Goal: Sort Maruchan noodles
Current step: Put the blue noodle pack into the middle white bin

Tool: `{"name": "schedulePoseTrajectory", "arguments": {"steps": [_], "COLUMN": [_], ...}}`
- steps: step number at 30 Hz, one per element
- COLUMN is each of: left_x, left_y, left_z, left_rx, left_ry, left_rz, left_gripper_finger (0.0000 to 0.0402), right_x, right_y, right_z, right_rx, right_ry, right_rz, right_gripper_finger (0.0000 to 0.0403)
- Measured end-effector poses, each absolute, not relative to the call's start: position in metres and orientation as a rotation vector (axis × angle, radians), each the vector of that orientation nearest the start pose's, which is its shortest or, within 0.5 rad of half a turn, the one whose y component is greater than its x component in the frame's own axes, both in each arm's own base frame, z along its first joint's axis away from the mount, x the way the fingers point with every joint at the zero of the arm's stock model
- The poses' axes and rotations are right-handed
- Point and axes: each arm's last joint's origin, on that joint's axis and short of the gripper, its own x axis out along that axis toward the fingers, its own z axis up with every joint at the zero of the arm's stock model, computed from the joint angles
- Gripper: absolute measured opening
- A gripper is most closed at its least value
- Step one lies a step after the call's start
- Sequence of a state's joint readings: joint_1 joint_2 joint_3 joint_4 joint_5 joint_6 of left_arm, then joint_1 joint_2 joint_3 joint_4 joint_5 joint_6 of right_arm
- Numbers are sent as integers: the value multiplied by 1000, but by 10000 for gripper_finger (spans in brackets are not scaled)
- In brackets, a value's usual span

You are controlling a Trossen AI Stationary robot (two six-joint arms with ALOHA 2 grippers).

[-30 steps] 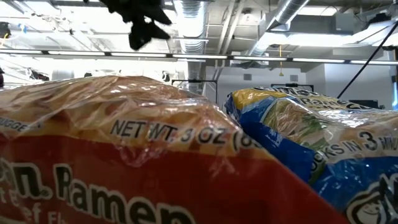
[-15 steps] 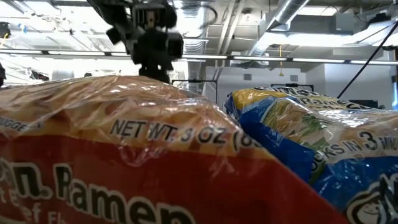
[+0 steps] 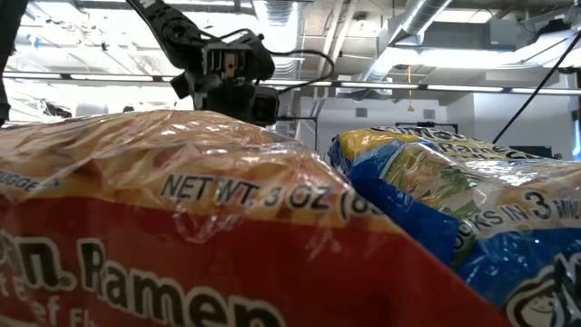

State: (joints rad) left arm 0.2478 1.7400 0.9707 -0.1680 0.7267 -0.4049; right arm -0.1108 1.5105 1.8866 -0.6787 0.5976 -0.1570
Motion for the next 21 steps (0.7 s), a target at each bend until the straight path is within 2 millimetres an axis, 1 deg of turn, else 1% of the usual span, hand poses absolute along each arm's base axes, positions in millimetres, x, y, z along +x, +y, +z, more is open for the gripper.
{"name": "schedulePoseTrajectory", "arguments": {"steps": [4, 9, 16, 21], "left_x": [332, 333, 340, 346], "left_y": [63, 62, 54, 46], "left_z": [155, 152, 144, 133], "left_rx": [-830, -837, -823, -862], "left_ry": [951, 958, 945, 960], "left_rz": [-279, -299, -335, -372], "left_gripper_finger": [157, 157, 157, 157], "right_x": [294, 294, 294, 294], "right_y": [-49, -49, -49, -49], "right_z": [485, 485, 485, 485], "right_rx": [-223, -224, -224, -224], "right_ry": [355, 355, 357, 358], "right_rz": [-679, -679, -679, -679], "right_gripper_finger": [162, 162, 162, 162]}}
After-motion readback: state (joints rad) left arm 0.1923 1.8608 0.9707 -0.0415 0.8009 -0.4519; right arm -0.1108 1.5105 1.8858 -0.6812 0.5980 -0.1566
